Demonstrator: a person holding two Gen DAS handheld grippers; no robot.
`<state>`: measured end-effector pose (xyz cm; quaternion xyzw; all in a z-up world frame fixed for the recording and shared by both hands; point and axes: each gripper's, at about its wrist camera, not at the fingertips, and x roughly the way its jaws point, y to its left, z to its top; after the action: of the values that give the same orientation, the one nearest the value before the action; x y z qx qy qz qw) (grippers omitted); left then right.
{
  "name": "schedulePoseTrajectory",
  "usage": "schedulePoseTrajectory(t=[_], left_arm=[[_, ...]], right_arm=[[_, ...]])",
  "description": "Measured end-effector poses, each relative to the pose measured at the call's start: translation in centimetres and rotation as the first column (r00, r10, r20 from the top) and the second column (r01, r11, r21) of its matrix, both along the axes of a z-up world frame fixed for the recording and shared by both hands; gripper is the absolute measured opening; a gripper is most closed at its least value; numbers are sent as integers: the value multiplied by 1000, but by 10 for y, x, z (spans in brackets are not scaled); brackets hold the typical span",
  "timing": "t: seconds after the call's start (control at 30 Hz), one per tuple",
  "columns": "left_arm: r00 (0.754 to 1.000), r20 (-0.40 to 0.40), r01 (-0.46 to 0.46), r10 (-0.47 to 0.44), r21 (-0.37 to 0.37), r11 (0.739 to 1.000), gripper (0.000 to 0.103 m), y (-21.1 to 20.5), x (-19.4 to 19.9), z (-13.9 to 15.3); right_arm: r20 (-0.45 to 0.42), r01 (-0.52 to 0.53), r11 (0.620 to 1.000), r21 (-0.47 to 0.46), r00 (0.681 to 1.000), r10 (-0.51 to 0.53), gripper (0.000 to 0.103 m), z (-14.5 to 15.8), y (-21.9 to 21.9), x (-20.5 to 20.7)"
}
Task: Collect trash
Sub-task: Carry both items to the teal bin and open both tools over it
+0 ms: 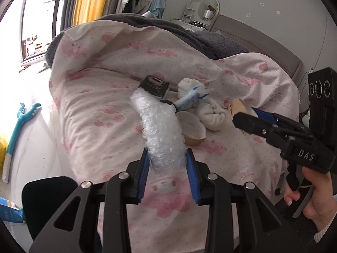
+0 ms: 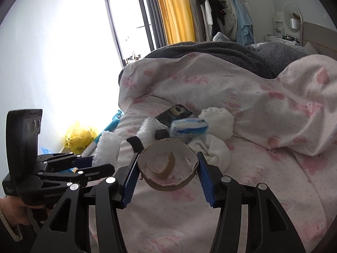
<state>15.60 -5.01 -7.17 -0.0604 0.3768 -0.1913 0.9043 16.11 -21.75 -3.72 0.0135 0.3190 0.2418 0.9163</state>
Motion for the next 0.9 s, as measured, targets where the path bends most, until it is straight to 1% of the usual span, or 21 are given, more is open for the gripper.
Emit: schedulePoseTrajectory(t=[0.17, 0.3, 0.37, 0.53, 0.63, 0.8, 0.9], left_arm=[[999, 5, -46, 46, 30, 999, 37, 25, -9, 0], [997, -8, -71, 72, 75, 995, 37, 43, -16, -5], [995, -32, -92, 96, 100, 991, 37, 54, -19, -9], [990, -62, -118, 128, 145, 982, 37, 81, -23, -16], [983, -103, -140, 155, 137, 981, 37, 99, -22, -25], [973, -144, -154, 179, 168, 974, 37, 122, -22, -39], [961, -206, -153, 184, 159, 975, 37, 138, -21, -53]], right_arm=[[-5, -38, 999, 25, 999, 38, 54, 6, 27, 2], [-3, -78, 996, 31, 997, 78, 54, 11, 55, 2], [-5, -98, 995, 29, 995, 98, 54, 14, 70, 3], [-10, -142, 990, 26, 990, 142, 54, 20, 100, 1], [-17, -158, 987, 43, 987, 159, 54, 23, 117, -1], [-33, -206, 977, 48, 978, 208, 54, 25, 151, -4], [-50, -238, 971, 28, 970, 240, 54, 20, 175, -4]])
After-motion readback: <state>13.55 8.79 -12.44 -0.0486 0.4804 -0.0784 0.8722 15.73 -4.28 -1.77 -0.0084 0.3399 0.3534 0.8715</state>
